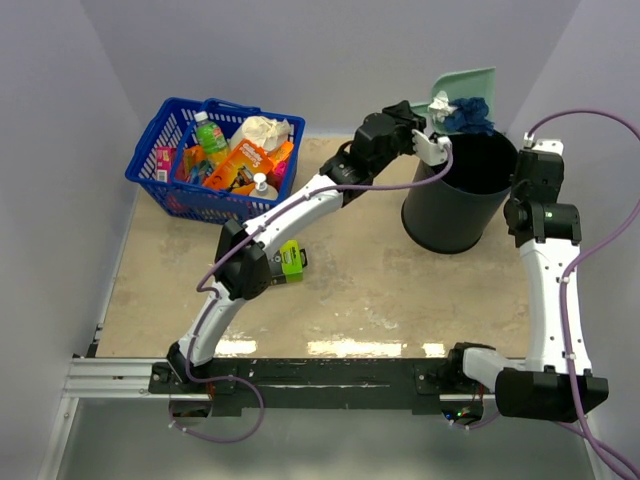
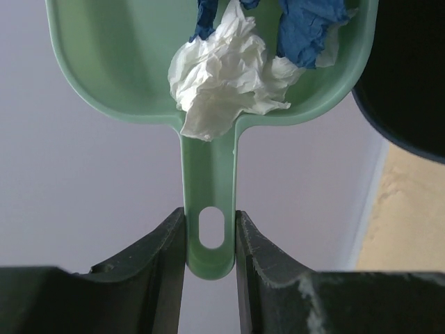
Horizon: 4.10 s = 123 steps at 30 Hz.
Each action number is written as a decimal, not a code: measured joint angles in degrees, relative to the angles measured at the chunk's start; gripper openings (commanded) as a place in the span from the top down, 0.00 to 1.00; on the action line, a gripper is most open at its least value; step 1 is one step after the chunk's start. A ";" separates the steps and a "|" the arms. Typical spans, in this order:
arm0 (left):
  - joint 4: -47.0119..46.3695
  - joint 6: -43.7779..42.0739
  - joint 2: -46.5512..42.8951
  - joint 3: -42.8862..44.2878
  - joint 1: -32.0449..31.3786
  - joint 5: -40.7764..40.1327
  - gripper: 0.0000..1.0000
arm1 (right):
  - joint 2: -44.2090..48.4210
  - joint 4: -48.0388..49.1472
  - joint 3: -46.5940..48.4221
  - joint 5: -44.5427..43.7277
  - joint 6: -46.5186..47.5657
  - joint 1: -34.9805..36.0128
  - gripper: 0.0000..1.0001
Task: Sweep away the paper scraps from the table
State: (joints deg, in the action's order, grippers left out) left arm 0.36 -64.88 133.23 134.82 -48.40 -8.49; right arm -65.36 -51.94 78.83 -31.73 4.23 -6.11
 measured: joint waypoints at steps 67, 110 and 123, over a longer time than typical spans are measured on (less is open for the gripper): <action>43.67 28.44 -31.82 -48.98 8.28 15.34 1.00 | 10.78 -2.71 8.59 61.75 39.74 10.47 1.00; 45.99 25.09 -23.10 -50.82 10.88 23.50 0.32 | 20.65 -19.19 -36.76 59.23 108.78 11.45 0.01; 47.76 26.73 -27.15 -46.73 10.95 26.23 0.32 | 21.14 -24.48 -18.80 61.77 98.95 11.52 0.02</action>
State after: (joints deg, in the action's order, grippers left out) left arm 48.12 -38.15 106.08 88.09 -37.45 17.74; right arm -44.23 -76.42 60.03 30.04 103.18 5.41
